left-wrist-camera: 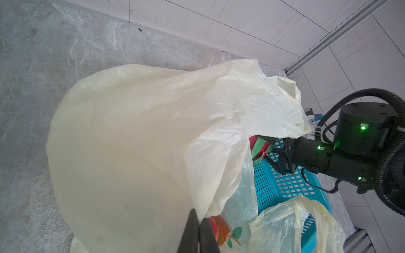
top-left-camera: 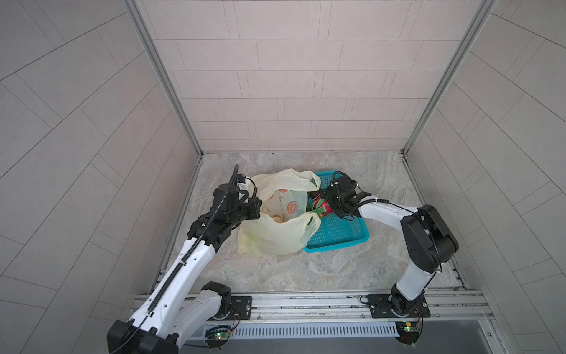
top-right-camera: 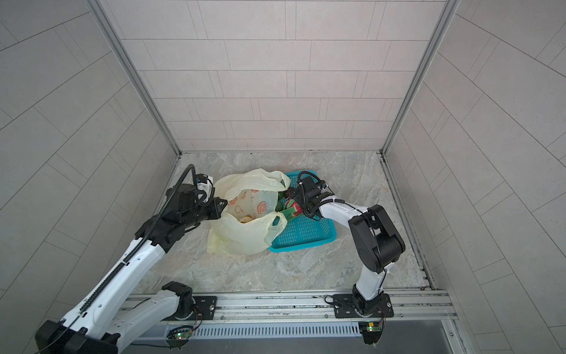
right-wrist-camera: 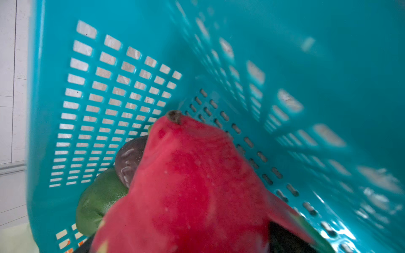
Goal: Place the fruits into the plastic bag
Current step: Pick up the fruit from the bin.
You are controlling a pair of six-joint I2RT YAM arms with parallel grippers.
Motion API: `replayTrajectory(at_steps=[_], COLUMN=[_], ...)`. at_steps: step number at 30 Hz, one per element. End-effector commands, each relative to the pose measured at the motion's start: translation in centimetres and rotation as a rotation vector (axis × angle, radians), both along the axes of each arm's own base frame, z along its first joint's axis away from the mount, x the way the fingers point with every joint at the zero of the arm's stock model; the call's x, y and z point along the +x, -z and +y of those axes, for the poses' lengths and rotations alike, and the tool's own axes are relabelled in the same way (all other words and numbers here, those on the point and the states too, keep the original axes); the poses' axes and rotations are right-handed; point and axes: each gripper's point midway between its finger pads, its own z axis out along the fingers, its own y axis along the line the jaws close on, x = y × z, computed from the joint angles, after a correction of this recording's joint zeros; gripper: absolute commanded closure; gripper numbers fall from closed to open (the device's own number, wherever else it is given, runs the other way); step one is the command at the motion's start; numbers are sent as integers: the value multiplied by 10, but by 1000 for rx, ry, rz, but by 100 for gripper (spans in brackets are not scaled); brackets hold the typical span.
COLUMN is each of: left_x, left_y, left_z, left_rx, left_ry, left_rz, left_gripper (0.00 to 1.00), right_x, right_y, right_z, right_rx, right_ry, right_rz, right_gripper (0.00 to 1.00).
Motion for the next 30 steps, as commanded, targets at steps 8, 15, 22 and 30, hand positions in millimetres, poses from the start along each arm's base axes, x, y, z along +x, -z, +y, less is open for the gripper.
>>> replayTrajectory(at_steps=[8, 15, 22, 30], left_x=[-2, -5, -5, -5], left_y=[-15, -17, -23, -26], left_z=[-5, -13, -20, -21], left_rx=[-9, -13, -29, -48], left_ry=[30, 91, 127, 127], left_rz=[-37, -32, -25, -31], left_gripper=[100, 100, 100, 100], right_x=[-32, -38, -54, -58], right_y=[22, -43, -130, -257], right_z=[-9, -11, -56, -66], right_rx=[-52, -70, -276, -490], right_ry=[-76, -178, -171, -228], right_rz=[64, -73, -289, -647], right_gripper=[53, 61, 63, 61])
